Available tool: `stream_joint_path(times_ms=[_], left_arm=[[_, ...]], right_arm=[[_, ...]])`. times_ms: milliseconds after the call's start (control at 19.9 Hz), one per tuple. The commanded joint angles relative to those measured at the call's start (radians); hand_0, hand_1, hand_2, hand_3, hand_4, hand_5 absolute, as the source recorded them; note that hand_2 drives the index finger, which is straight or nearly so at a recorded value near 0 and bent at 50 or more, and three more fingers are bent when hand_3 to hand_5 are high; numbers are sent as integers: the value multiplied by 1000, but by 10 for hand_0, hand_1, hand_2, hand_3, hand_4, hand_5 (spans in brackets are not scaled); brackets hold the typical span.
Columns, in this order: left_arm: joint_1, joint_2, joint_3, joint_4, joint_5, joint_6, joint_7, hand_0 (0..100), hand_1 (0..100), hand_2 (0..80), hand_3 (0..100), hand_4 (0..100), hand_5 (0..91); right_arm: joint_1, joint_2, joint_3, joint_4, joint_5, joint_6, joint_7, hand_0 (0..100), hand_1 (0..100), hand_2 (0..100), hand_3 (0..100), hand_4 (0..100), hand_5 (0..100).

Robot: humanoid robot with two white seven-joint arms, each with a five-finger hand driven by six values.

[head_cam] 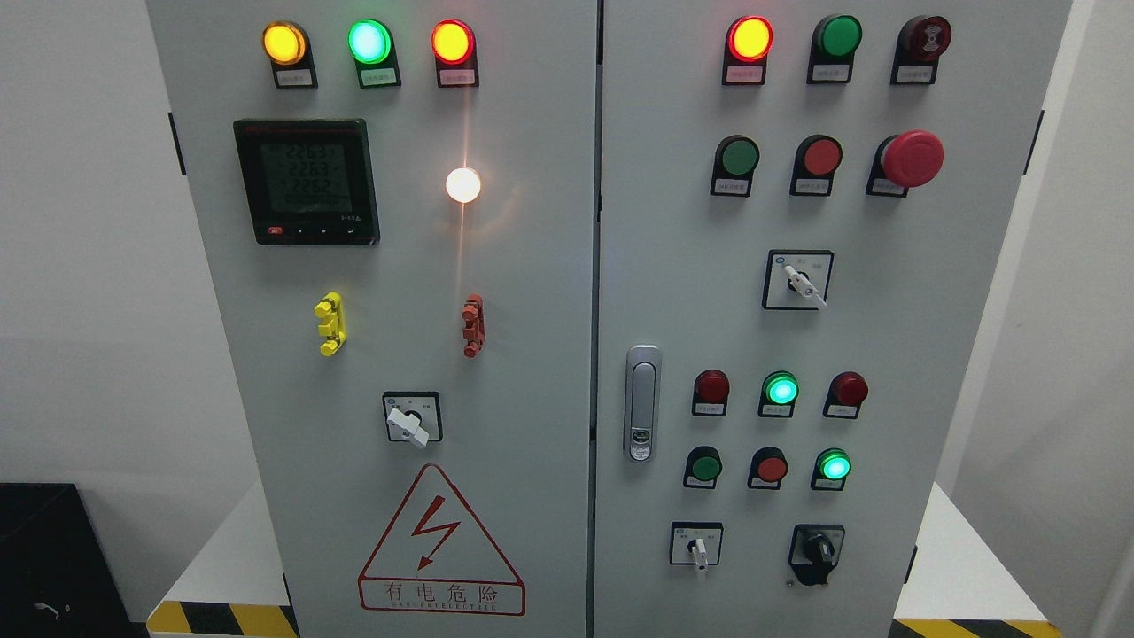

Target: Flip black knob to close circuit

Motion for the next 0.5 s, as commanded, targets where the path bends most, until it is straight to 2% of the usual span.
stream_joint_path(times_ms=[0,201,301,452], left_arm=[[6,0,0,0,0,0,1,120,556,0,0,0,0],[6,0,0,0,0,0,1,120,556,0,0,0,0],[6,0,0,0,0,0,1,120,556,0,0,0,0],[6,0,0,0,0,0,1,120,556,0,0,0,0]], right_arm=[[-5,2,-4,10,-9,1,0,0,125,0,0,0,0],[-5,5,-9,7,-6,1,8,0,124,0,0,0,0],[-5,20,-18,-5,-4,1,23,0,123,0,0,0,0],[1,23,-20,-57,24,7,19,0,122,0,0,0,0]])
